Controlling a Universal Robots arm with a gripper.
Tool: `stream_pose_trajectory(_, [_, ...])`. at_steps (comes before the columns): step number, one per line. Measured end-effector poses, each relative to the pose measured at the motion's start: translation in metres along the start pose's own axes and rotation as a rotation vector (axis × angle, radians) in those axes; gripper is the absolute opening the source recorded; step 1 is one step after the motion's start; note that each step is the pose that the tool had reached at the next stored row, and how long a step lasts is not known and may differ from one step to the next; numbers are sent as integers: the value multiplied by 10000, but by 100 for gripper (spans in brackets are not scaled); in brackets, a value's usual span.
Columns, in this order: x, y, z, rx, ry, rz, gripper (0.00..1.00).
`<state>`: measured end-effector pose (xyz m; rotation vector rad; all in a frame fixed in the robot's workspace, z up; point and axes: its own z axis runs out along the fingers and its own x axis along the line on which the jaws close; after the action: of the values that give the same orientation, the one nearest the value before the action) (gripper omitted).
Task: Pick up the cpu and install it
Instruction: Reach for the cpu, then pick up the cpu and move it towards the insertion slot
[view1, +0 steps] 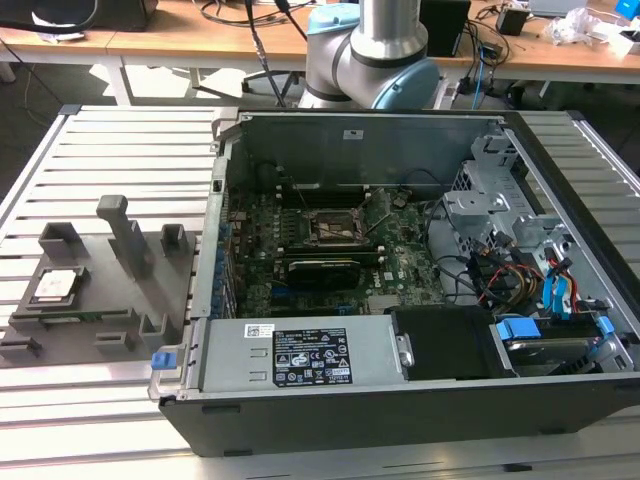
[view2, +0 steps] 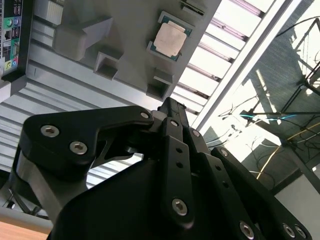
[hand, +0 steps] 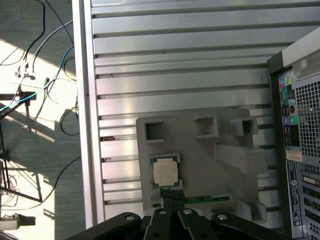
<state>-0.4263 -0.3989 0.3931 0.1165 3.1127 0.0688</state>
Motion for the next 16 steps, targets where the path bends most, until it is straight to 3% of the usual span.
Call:
stream_pose_trajectory(8, [7,0,0,1,1,0,11])
stream_pose_trajectory(11, [9,0,-1,1,1,0,29])
stream_pose_trajectory(12, [10,-1,0,0,1,0,29])
stream_pose_trajectory(16, [14,-1,0,1,1,0,66])
